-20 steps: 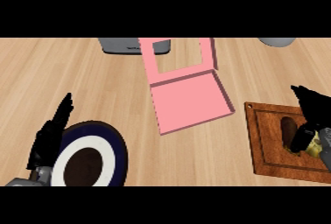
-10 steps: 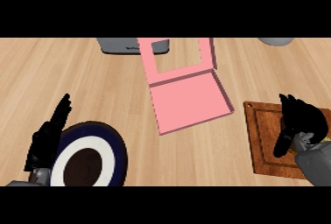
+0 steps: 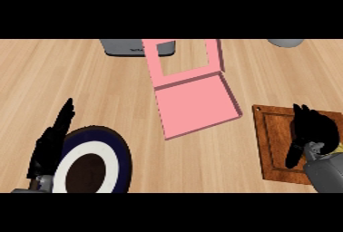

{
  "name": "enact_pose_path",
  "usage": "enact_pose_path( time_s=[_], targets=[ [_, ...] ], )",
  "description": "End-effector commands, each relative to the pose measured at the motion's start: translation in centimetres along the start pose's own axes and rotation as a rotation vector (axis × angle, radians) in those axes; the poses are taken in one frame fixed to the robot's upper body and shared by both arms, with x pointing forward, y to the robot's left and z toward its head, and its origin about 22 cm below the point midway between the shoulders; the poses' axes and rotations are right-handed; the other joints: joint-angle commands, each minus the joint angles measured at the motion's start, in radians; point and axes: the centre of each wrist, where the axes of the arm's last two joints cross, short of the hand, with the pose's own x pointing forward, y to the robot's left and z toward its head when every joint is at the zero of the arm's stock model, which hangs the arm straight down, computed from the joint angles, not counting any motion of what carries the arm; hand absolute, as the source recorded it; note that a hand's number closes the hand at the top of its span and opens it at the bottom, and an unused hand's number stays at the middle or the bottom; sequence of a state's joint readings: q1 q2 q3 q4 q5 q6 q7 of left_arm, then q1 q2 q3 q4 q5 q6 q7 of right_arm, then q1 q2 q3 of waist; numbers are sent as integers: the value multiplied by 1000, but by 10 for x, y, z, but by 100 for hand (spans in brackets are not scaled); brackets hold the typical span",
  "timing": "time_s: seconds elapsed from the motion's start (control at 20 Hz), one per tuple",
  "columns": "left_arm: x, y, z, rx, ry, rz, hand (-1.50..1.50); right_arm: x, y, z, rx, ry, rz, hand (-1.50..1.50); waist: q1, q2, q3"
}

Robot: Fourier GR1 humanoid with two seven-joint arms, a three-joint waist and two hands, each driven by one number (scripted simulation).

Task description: Pick the sweet potato from the cutting board and place it in the cardboard box

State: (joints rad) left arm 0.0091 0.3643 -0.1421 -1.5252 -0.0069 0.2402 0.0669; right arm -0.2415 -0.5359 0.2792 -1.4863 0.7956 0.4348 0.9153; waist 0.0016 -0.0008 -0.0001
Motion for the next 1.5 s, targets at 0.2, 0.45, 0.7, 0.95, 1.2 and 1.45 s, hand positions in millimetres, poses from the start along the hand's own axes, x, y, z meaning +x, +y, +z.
enact_pose_path(
  time_s=[0.2, 0.45, 0.7, 0.95, 1.2, 1.45],
  targets=[
    [17, 15, -17, -1, -1, 7, 0, 3, 9, 0, 2, 30, 3, -150, -1, 1, 0],
    [1, -3, -20, -3, 12, 0, 0, -11, 24, -19, -5, 35, 12, -150, -1, 1, 0],
    [-15, 1, 3, -3, -5, 6, 0, -13, 8, -11, -3, 32, 9, -150, -1, 0, 0],
    [-13, -2, 8, 1, 3, 9, 0, -12, 38, -33, -3, 30, 5, -150, 1, 1, 0],
    [-7, -1, 4, -2, 13, 17, 0, -1, 31, -34, 16, 53, 24, -150, 2, 1, 0],
    [15, 2, -10, 6, -13, -2, 0, -25, 45, -41, 55, 59, 35, -150, -1, 0, 0]
  ],
)
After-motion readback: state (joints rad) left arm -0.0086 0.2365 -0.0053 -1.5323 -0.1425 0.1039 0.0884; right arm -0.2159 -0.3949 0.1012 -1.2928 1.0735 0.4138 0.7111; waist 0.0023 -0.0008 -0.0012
